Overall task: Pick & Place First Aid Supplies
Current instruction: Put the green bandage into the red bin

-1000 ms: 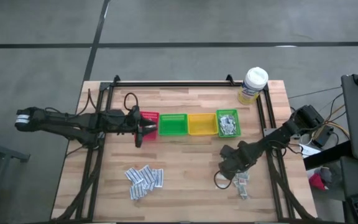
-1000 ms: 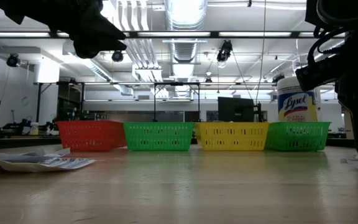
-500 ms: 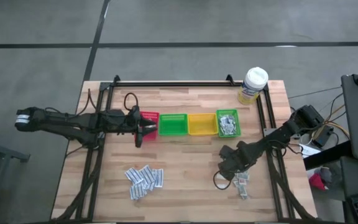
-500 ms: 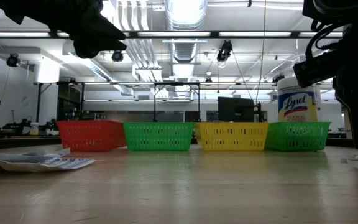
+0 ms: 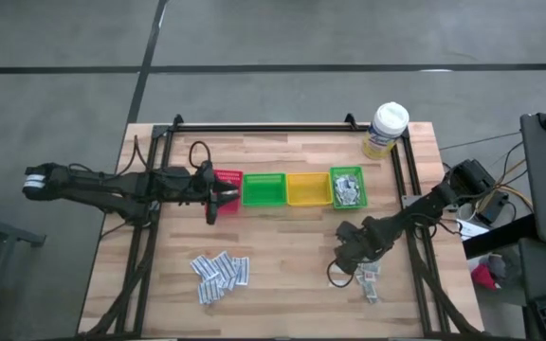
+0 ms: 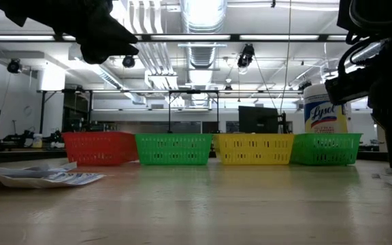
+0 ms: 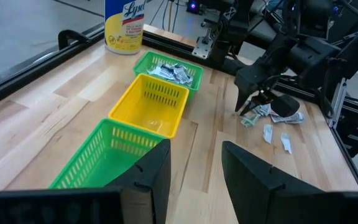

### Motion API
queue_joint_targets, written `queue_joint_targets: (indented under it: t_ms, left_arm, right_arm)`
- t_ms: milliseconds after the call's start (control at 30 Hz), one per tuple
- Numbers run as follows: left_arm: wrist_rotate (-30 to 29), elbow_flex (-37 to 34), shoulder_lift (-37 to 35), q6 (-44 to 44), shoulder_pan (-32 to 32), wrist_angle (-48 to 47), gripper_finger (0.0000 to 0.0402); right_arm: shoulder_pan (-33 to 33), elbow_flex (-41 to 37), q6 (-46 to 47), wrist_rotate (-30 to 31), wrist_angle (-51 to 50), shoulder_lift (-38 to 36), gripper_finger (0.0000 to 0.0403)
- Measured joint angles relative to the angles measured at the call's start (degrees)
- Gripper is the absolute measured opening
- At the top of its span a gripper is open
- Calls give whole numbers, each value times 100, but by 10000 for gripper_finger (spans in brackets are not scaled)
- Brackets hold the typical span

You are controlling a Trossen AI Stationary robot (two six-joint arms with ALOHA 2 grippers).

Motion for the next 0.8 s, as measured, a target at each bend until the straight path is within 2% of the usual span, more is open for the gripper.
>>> queue_joint_targets:
  t_ms: [167,400,800]
  left_arm:
    - [0,0,0,0,0,1,136]
    - [0,0,0,-8,1,26,136]
    - [0,0,0,-24,0,34,136]
  right_arm:
    - [0,-50,18,18,2,-8,54]
    - [0,-57,15,23,-38,-1,13]
    - [-1,347,-123,22,-476,-29,8]
